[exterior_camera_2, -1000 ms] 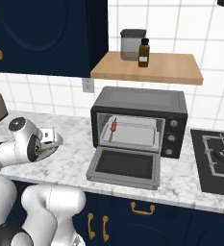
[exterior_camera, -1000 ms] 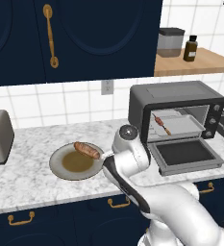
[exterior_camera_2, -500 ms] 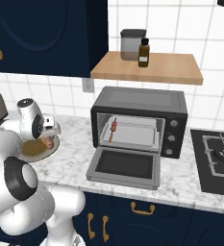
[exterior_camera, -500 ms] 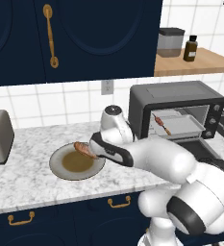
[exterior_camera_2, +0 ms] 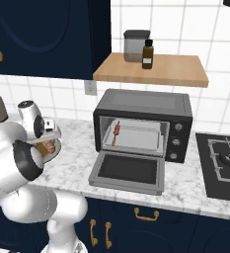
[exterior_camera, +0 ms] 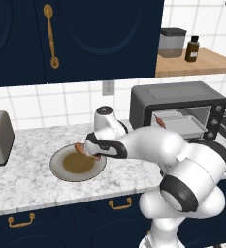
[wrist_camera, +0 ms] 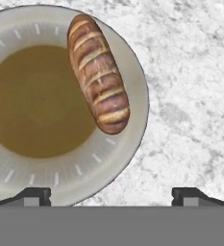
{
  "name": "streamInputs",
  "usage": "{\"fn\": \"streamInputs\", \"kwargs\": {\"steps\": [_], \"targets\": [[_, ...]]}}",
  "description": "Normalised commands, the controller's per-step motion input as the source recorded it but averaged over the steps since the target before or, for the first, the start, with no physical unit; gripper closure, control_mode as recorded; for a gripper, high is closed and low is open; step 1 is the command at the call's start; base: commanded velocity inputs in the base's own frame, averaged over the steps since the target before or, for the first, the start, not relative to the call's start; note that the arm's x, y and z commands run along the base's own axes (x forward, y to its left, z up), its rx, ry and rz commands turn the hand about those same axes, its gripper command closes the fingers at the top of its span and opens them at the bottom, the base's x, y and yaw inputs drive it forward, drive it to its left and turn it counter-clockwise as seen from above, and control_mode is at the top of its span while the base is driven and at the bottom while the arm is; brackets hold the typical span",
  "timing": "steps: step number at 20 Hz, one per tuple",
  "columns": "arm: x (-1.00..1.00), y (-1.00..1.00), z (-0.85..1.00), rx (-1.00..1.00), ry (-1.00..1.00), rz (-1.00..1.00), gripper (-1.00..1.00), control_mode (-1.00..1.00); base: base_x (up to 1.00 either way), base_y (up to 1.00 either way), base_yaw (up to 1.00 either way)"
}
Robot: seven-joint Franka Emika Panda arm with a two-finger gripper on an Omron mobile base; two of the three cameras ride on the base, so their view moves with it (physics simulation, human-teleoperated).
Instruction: Pick up the kebab skewer and baguette bread, and place them inside the toaster oven. Close the toaster oven door and start by setting the timer.
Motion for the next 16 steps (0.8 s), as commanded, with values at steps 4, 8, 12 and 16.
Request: {"fn": "streamInputs", "kwargs": {"steps": [4, 8, 12, 16], "targets": [[0.04, 0.0, -0.23, 0.0, 0.0, 0.0, -1.0, -1.0, 0.0, 0.0, 0.0], [0.09, 0.0, -0.23, 0.0, 0.01, 0.0, -1.0, -1.0, 0.0, 0.0, 0.0], [0.14, 0.0, -0.24, 0.0, 0.03, 0.0, -1.0, -1.0, 0.0, 0.0, 0.0], [0.13, 0.0, -0.13, 0.0, 0.03, 0.0, -1.0, -1.0, 0.0, 0.0, 0.0]]}}
